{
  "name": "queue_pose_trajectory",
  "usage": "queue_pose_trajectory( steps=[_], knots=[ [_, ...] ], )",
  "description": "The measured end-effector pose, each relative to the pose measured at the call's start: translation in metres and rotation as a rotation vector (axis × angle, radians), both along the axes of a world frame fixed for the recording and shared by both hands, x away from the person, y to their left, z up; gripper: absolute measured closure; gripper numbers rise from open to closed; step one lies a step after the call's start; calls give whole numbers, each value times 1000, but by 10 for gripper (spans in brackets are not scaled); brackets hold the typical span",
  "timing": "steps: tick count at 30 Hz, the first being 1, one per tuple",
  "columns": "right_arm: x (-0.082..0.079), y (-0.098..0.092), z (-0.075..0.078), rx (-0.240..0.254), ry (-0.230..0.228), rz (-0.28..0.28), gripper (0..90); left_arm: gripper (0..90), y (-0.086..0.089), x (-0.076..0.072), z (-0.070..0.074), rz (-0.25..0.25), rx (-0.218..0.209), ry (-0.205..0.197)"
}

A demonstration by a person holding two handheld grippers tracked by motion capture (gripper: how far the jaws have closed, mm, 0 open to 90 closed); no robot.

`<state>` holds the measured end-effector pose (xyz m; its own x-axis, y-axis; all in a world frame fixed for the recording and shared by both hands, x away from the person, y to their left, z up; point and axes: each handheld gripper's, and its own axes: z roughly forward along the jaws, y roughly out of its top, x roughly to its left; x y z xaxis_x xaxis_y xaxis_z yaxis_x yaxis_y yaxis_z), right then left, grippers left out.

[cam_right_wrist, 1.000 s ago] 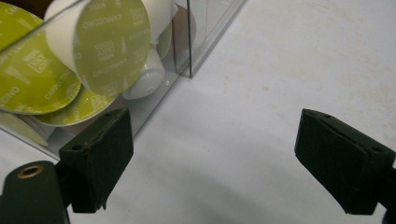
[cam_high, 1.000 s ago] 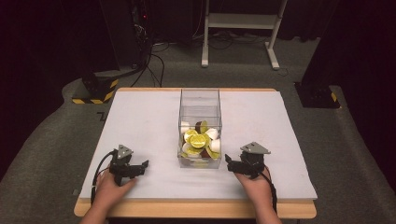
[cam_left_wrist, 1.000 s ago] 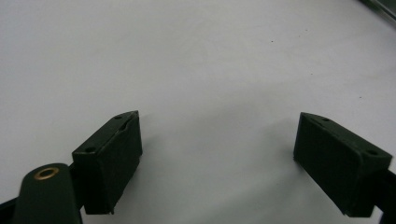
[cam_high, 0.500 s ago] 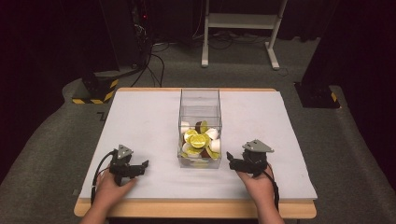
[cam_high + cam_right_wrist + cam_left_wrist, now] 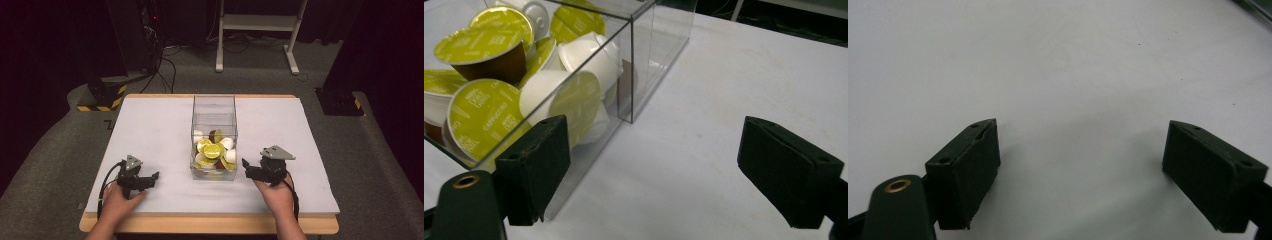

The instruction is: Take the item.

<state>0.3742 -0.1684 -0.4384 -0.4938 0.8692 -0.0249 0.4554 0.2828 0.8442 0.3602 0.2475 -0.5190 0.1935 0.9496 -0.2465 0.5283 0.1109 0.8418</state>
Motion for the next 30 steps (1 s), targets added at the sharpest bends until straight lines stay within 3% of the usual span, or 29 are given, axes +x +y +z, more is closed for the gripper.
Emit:
queue_pose_trajectory(
  steps=[16,30],
  knots=[
    [2,13,20,20,-35,26,139,155,0,0,0,0,0,0],
    [5,37,25,30,-25,81,137,155,0,0,0,0,-1,0]
  ],
)
